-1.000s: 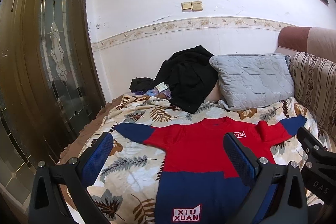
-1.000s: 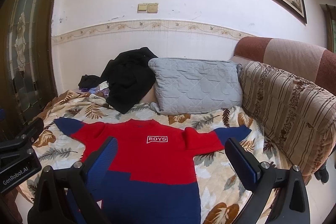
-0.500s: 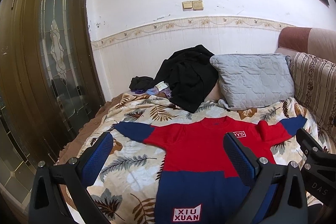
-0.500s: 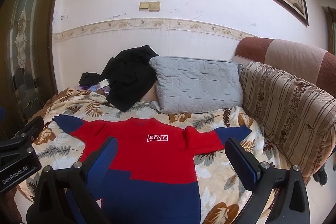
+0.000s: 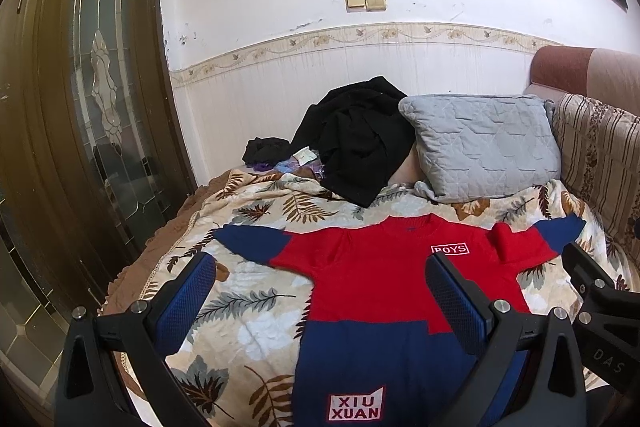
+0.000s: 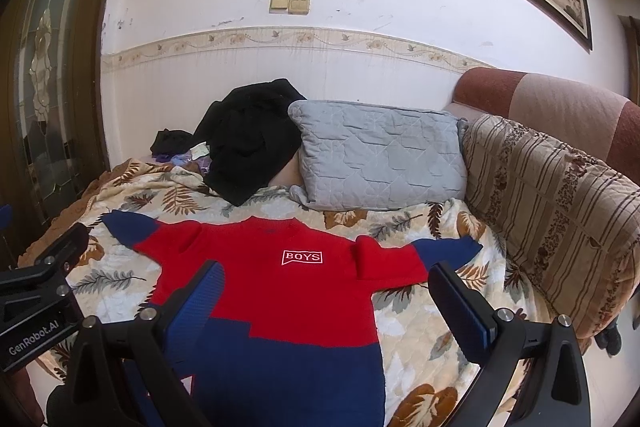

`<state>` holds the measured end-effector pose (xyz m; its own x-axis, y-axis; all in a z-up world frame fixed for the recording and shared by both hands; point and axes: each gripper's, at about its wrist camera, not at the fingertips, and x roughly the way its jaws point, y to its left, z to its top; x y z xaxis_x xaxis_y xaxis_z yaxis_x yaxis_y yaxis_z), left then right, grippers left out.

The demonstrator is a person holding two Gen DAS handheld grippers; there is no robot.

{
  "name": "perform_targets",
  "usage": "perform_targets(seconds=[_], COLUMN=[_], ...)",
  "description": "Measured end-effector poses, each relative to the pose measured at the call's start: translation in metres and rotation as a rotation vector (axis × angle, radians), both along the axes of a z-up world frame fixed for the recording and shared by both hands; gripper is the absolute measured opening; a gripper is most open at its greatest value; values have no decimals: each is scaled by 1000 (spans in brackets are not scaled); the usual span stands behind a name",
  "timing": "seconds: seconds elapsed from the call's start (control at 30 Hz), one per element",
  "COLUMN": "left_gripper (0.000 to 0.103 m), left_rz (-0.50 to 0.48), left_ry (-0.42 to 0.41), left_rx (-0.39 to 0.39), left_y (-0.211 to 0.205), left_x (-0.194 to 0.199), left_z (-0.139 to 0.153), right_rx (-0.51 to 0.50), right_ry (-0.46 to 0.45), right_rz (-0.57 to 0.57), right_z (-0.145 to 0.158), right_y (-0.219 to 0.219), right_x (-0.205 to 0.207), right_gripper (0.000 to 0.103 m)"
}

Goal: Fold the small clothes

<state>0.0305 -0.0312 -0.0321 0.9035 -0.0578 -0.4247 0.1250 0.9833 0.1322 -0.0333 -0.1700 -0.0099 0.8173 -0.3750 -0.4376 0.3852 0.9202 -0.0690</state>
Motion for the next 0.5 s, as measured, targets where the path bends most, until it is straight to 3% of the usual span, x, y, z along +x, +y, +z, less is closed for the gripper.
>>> perform_targets(seconds=[0.5], left_gripper=[103], left_rz=[14], left_ry=[12], left_rx=[-4], left_y=[3], left_x=[12], left_z=[-9], right_rx=[-12], right_ry=[16], right_rz=[-1], right_z=[-5], right_y=[-4], right_x=[6], right_gripper=[103])
